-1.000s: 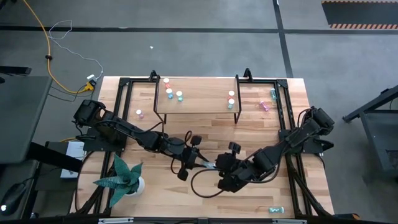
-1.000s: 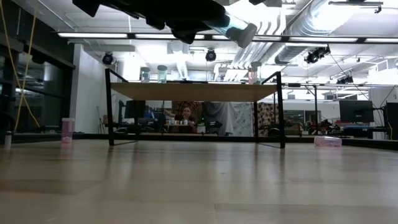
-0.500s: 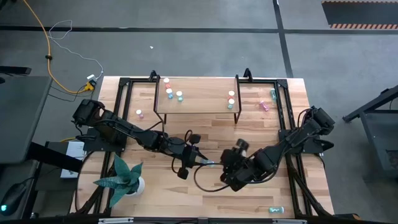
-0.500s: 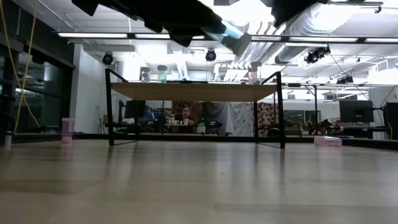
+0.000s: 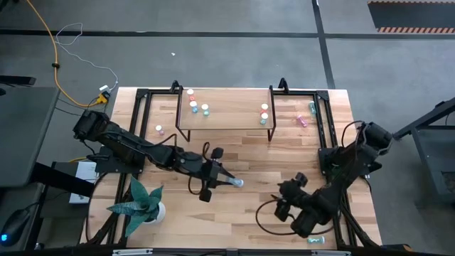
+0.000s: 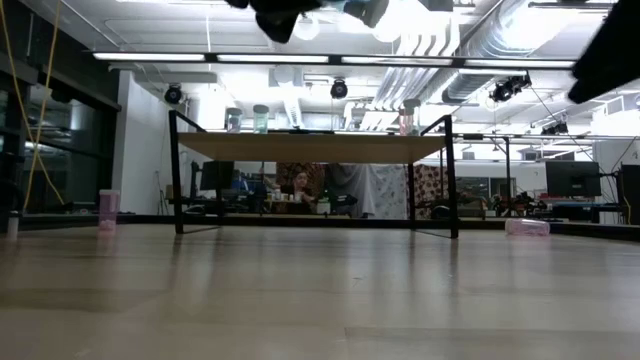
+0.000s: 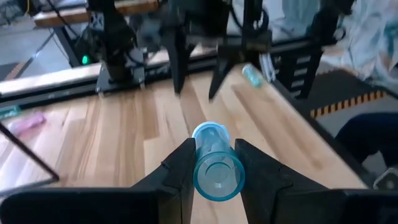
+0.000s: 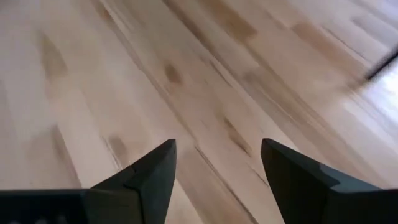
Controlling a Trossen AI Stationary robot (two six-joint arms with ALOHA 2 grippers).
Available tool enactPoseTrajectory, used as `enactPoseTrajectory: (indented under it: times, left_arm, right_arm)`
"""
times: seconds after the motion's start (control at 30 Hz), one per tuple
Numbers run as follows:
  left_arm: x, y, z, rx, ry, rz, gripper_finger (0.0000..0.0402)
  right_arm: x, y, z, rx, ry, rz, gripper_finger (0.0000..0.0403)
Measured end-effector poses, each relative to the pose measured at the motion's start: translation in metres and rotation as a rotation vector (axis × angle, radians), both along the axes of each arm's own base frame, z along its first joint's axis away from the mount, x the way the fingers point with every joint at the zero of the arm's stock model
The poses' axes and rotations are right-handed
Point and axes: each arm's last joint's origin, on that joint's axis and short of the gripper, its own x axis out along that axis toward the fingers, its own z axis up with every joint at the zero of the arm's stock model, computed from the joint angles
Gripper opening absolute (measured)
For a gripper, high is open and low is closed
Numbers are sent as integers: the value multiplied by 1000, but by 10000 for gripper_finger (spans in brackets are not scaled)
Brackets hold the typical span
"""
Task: Pick and place medicine bottles onto shelf by color
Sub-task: Put the blue pill bottle on the shelf
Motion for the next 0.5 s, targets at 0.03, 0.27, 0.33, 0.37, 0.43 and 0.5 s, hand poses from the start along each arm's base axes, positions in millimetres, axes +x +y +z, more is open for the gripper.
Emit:
enactPoseTrajectory:
  times: [0.03, 0.27, 0.33, 0.37, 0.43, 0.5]
  left_arm:
    - [1, 0, 2, -5, -17, 0, 85]
    - [1, 8, 2, -63, -129, 31, 85]
    - [-2, 13, -3, -92, -158, 50, 85]
    - [-3, 16, -7, -112, -169, 63, 85]
    - [-7, 22, -14, -152, -200, 87, 85]
    - [-11, 28, -18, -185, -244, 109, 86]
  right_arm:
    - [-2, 1, -5, -5, -52, 2, 227]
    - [3, -8, -33, -123, -329, -24, 227]
    - [6, -12, -37, -157, -363, -33, 227]
    - [9, -14, -39, -160, -372, -38, 227]
    - [13, -19, -43, -173, -385, -43, 227]
    - [18, -23, -45, -181, -407, -48, 227]
